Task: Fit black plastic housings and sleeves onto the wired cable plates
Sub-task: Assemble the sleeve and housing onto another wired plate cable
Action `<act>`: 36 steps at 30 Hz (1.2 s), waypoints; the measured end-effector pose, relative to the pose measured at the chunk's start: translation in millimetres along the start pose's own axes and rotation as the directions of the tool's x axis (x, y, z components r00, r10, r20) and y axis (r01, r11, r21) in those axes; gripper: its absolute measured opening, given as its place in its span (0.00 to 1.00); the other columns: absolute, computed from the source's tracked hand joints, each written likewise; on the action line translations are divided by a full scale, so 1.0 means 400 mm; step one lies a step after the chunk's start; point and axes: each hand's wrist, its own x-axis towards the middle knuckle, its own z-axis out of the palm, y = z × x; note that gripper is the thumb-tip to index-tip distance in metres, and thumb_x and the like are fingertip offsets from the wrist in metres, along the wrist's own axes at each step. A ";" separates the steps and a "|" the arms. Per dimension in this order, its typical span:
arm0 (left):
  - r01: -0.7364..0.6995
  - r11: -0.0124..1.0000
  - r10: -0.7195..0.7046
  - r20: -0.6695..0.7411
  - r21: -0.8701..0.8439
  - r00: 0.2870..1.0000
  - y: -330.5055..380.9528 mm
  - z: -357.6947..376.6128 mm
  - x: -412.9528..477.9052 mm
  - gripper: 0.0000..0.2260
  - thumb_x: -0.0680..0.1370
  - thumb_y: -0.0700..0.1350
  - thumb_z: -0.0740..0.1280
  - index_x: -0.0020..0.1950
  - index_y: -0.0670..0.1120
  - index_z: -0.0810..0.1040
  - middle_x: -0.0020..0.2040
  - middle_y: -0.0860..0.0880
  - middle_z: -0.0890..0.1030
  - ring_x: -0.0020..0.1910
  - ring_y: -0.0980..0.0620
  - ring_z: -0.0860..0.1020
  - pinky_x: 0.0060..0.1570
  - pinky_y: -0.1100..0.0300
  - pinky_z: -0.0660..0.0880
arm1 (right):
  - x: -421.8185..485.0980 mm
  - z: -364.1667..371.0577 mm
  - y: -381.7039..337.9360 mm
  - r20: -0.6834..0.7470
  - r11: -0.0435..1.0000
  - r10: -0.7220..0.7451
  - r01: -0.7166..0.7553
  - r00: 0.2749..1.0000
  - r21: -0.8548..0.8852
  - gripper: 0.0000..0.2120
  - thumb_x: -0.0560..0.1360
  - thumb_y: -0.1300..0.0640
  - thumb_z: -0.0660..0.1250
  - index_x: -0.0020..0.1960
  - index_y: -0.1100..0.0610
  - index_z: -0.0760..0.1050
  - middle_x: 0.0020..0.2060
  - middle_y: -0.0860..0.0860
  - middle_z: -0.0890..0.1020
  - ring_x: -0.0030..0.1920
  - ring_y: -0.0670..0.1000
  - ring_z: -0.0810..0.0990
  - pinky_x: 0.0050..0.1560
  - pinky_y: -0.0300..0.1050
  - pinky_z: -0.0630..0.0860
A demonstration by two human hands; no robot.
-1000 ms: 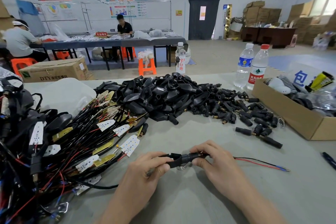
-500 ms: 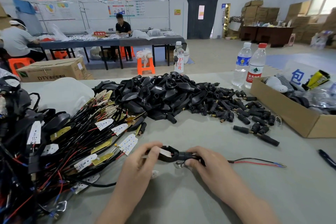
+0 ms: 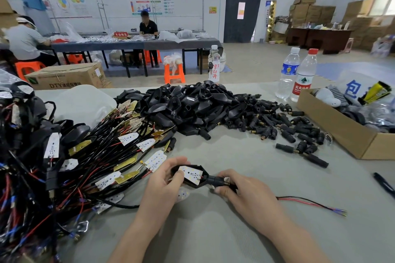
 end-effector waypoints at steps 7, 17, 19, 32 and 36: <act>0.002 0.996 -0.006 -0.051 -0.089 0.999 0.011 0.003 0.007 0.15 0.80 0.32 0.62 0.59 0.49 0.79 0.53 0.54 0.85 0.55 0.56 0.81 0.51 0.69 0.76 | -0.009 -0.012 -0.029 -0.065 0.998 0.008 -0.012 0.998 -0.056 0.14 0.78 0.35 0.57 0.60 0.39 0.71 0.43 0.40 0.81 0.49 0.46 0.77 0.39 0.41 0.65; 0.104 0.903 -0.149 -0.075 -0.416 0.986 0.114 -0.002 -0.046 0.10 0.84 0.45 0.61 0.57 0.40 0.77 0.49 0.43 0.84 0.49 0.48 0.83 0.55 0.52 0.78 | 0.031 -0.007 -0.238 -0.271 0.993 -0.067 0.039 0.960 -0.107 0.18 0.79 0.35 0.53 0.53 0.44 0.75 0.38 0.47 0.83 0.40 0.50 0.81 0.34 0.46 0.66; 0.065 0.952 -0.089 -0.065 -0.300 0.994 0.127 -0.021 -0.081 0.08 0.83 0.45 0.62 0.56 0.42 0.78 0.50 0.47 0.85 0.53 0.49 0.83 0.55 0.54 0.80 | 0.046 0.003 -0.299 -0.240 0.993 -0.074 0.050 0.968 -0.102 0.15 0.82 0.39 0.53 0.61 0.41 0.73 0.44 0.48 0.85 0.46 0.52 0.82 0.39 0.47 0.69; -0.036 0.989 -0.036 -0.462 -0.146 0.886 0.268 -0.421 -0.121 0.09 0.83 0.52 0.61 0.52 0.48 0.76 0.37 0.51 0.85 0.32 0.55 0.82 0.32 0.59 0.77 | 0.027 0.068 -0.617 -0.136 0.901 -0.349 0.372 0.927 0.224 0.28 0.81 0.36 0.50 0.78 0.39 0.45 0.63 0.45 0.78 0.58 0.51 0.78 0.57 0.51 0.75; -0.053 0.998 0.067 -0.548 0.042 0.834 0.388 -0.574 -0.071 0.09 0.83 0.51 0.62 0.50 0.48 0.78 0.34 0.53 0.82 0.26 0.59 0.76 0.23 0.67 0.67 | 0.046 0.058 -0.648 -0.188 0.898 -0.346 0.383 0.919 0.217 0.26 0.84 0.51 0.53 0.79 0.41 0.49 0.66 0.45 0.76 0.54 0.50 0.80 0.56 0.47 0.75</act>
